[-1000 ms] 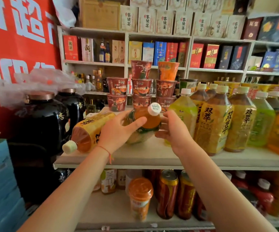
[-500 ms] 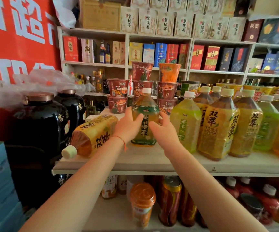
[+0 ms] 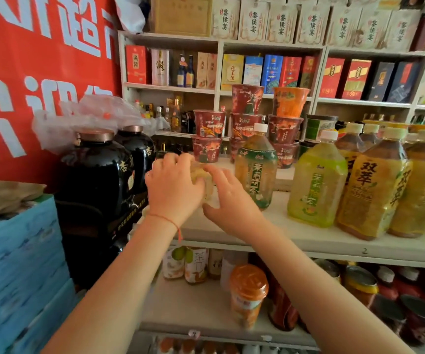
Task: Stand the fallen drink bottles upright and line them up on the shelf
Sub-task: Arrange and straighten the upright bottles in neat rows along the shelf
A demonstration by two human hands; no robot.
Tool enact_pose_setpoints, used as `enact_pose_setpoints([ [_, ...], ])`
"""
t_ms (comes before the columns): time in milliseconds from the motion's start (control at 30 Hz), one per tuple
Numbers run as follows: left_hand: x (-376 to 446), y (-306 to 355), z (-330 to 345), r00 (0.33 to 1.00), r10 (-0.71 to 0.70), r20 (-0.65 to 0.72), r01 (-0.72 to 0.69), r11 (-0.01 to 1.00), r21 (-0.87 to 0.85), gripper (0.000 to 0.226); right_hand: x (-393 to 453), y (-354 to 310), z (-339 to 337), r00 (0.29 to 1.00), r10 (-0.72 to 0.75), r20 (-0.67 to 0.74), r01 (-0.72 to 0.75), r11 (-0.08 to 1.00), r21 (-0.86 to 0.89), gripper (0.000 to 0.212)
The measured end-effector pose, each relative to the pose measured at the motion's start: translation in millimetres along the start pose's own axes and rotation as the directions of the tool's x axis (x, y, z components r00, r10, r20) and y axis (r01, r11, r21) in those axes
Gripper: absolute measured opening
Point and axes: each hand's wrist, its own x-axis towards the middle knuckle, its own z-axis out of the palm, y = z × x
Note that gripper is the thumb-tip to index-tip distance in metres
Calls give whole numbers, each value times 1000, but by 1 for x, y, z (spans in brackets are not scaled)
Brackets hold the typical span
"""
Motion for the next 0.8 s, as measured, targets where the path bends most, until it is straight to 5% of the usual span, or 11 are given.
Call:
enact_pose_setpoints([
  [133,10,-35,-15,889,-172,423,305,914,-269,70,13,-12,22,978,33,205,-16,996,-85,108],
  [267,11,-52,-16,785,-107,610,527,633,-567,39,23,-15,29,963,91,255,-66,992,-105,118],
  [333,5,-52,-11,797,-105,595,538,570,-621,21,26,-16,30,957,116,265,-94,991,-94,120],
  [533,-4,-42,-18,858,-161,487,504,438,-744,31,23,-11,17,996,44,76,-57,983,176,100],
  [700,11,-33,-29,936,-72,345,333,504,-797,34,46,-14,-4,952,285,-113,-200,856,476,78],
  [800,23,-34,-20,955,-37,295,256,609,-751,43,63,-17,-2,884,440,-160,-305,799,518,92],
])
